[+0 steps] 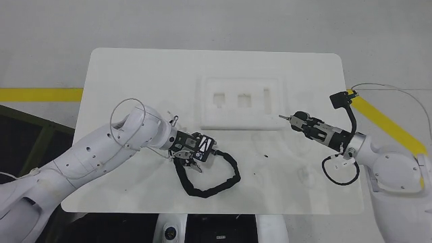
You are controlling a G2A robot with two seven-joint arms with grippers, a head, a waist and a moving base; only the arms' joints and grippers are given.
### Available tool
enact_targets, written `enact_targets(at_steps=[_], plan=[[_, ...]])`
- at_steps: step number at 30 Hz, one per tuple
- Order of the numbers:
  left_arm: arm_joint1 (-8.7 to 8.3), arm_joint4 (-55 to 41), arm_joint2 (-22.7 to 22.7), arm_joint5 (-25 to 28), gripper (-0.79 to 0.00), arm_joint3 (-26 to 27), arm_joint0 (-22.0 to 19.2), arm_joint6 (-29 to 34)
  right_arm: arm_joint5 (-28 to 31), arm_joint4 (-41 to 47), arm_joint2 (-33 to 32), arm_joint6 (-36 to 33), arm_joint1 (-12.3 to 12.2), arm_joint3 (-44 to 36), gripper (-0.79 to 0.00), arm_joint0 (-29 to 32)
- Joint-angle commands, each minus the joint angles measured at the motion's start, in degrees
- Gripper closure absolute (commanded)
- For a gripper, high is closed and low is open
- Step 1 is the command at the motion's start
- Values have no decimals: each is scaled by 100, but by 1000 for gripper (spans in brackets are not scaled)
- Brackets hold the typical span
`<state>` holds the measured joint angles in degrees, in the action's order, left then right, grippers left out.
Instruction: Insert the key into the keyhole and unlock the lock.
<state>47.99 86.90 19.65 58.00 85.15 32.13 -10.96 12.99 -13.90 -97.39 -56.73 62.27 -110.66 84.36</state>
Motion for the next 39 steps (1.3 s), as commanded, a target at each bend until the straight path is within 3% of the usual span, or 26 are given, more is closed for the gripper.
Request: enact_targets(at_steps=[1, 4, 8, 20, 27, 33, 39], plan=[[15, -18, -32, 0, -597, -45, -37, -1, 0, 0, 0, 0, 0, 0, 0, 0], [47, -68, -59, 0, -566, -125, -80, 11, 0, 0, 0, 0, 0, 0, 0, 0], [113, -116, -86, 0, -428, -219, -115, 48, 0, 0, 0, 0, 0, 0, 0, 0], [316, -280, -99, 0, -274, -531, -201, 121, 0, 0, 0, 0, 0, 0, 0, 0], [413, -393, -122, 0, 0, -680, -211, 84, 0, 0, 0, 0, 0, 0, 0, 0], [474, -476, -138, 0, 0, -752, -251, -135, 0, 0, 0, 0, 0, 0, 0, 0], [416, -432, 38, -15, 0, -766, -253, -788, 16, -18, 66, 41, 0, -53, 0, 32]])
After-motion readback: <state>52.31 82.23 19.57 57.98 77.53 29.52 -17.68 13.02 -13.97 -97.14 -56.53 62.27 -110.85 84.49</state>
